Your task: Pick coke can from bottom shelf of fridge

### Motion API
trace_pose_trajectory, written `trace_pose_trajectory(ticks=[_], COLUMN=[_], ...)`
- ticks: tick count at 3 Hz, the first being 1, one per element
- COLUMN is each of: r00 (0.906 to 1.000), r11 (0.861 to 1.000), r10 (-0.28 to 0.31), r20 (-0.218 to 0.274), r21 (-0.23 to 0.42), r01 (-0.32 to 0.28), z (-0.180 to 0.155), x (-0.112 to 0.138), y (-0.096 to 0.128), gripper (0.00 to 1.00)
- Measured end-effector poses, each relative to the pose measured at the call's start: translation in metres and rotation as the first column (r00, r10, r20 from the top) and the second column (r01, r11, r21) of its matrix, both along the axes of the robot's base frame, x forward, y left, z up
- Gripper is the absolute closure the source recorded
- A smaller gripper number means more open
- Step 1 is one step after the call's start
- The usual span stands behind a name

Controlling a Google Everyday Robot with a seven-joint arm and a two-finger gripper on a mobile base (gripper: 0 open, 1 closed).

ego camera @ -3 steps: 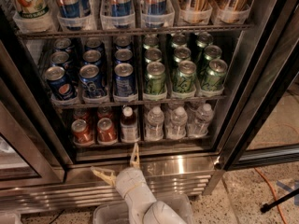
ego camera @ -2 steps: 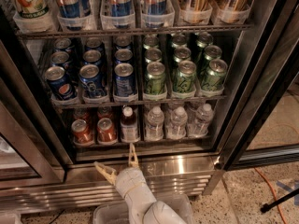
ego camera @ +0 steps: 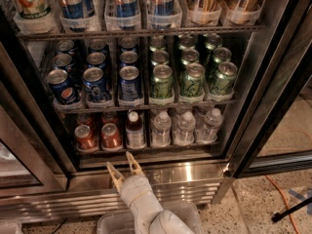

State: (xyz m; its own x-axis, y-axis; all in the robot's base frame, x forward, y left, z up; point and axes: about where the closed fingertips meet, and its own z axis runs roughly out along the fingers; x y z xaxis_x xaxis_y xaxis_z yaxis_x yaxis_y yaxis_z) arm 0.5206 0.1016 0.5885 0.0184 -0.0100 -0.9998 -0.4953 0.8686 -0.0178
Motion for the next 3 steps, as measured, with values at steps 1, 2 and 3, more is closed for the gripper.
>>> trace_pose_trajectory(ticks=[1, 2, 3], r00=[1.0, 1.0, 1.0], r11=[1.0, 1.0, 1.0], r10=[0.0, 0.0, 0.0], r20=[0.0, 0.0, 0.0], r21=[0.0, 0.0, -0.001], r01=[0.0, 0.0, 0.0], z=[0.0, 0.0, -0.0003], x=[0.0, 0.0, 0.0004], y=[0.0, -0.0001, -0.0004], gripper=[0.27, 0.32, 0.3])
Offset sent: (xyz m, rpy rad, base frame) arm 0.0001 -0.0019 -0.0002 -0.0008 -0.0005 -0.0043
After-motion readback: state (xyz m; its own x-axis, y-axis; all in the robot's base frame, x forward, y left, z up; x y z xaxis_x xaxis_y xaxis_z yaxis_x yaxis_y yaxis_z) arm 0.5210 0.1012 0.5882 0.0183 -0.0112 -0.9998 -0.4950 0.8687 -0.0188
